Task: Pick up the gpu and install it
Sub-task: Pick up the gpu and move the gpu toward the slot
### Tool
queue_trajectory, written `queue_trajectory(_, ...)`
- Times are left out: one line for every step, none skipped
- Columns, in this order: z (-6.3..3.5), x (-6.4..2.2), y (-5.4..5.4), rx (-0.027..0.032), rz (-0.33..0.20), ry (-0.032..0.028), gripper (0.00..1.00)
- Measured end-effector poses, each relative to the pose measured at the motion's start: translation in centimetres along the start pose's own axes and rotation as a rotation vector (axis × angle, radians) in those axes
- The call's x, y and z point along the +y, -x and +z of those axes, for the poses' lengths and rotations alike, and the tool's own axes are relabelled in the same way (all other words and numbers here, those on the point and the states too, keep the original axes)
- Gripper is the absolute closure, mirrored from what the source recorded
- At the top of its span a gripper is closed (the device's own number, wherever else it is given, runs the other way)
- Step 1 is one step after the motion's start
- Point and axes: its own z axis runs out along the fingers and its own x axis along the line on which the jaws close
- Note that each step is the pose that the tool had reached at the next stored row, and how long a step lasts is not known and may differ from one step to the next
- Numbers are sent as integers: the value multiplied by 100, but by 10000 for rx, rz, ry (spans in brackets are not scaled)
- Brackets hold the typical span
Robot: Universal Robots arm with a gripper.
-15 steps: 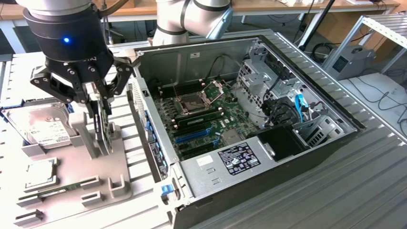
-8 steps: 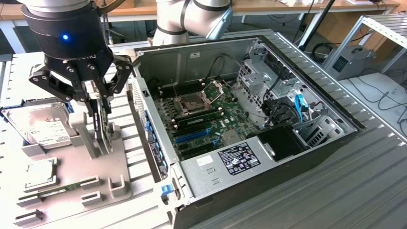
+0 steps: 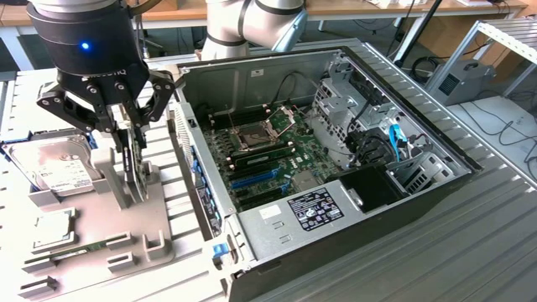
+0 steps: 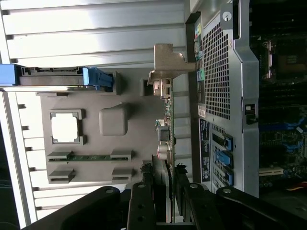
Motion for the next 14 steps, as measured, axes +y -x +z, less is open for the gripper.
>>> queue_trajectory(-4,0,0,0,0,0,71)
queue_trajectory(-9,0,0,0,1,0,71)
queue_trajectory(-13,0,1,0,1,0,71)
queue_trajectory(-17,-1,1,0,0,0,71)
queue_trajectory(-21,-1,1,-1,1,0,71)
queue_trajectory(-26,-1,1,-1,1,0,71)
queue_trajectory(-29,-1,1,-1,0,0,71)
queue_trajectory(-32,-1,1,-1,0,0,71)
queue_trajectory(-35,-1,2,-1,0,0,71)
queue_trajectory(-38,-2,2,0,0,-1,71)
queue_trajectory(-40,-2,2,-1,0,-2,71)
queue_trajectory(-43,-2,2,-1,0,-2,71)
queue_trajectory(-45,-2,2,0,0,-2,71)
queue_trajectory(-47,-2,2,-1,0,-2,71)
